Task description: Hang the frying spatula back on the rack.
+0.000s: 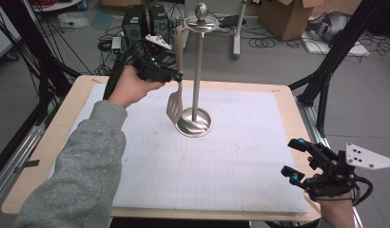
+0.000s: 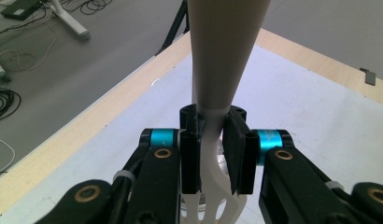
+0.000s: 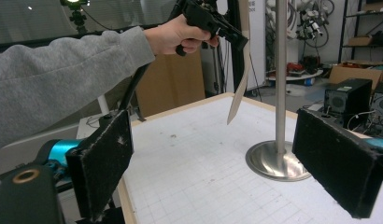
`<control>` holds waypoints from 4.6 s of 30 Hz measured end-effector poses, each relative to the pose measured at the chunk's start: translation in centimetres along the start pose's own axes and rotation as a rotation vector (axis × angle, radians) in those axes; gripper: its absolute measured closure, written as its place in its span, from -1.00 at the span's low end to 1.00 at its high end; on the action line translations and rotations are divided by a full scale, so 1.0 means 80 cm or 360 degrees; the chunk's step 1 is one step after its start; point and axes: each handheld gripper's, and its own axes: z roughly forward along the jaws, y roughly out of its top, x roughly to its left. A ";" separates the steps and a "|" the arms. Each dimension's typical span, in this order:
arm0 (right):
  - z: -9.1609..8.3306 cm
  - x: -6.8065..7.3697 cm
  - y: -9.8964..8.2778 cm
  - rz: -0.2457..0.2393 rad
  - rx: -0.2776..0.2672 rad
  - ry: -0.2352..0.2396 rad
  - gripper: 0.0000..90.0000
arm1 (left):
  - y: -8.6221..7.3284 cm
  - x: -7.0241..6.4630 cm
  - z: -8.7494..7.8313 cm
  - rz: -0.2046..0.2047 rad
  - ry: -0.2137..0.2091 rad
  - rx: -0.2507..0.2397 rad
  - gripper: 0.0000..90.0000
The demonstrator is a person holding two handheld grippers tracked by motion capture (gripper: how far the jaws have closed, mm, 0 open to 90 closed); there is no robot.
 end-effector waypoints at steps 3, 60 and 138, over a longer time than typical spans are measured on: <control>0.000 0.000 0.000 -0.0006 -0.0003 0.0001 -0.75 | 0.000 0.000 0.001 -0.0002 -0.0001 0.0002 0.71; 0.008 0.000 0.000 -0.0008 0.0046 0.0012 -0.75 | -0.061 -0.002 -0.059 -0.0020 -0.0140 -0.0473 -0.57; 0.047 -0.012 0.002 -0.0056 0.0121 0.0030 -0.75 | -0.273 -0.045 -0.179 -0.0174 0.0218 -0.0756 -0.88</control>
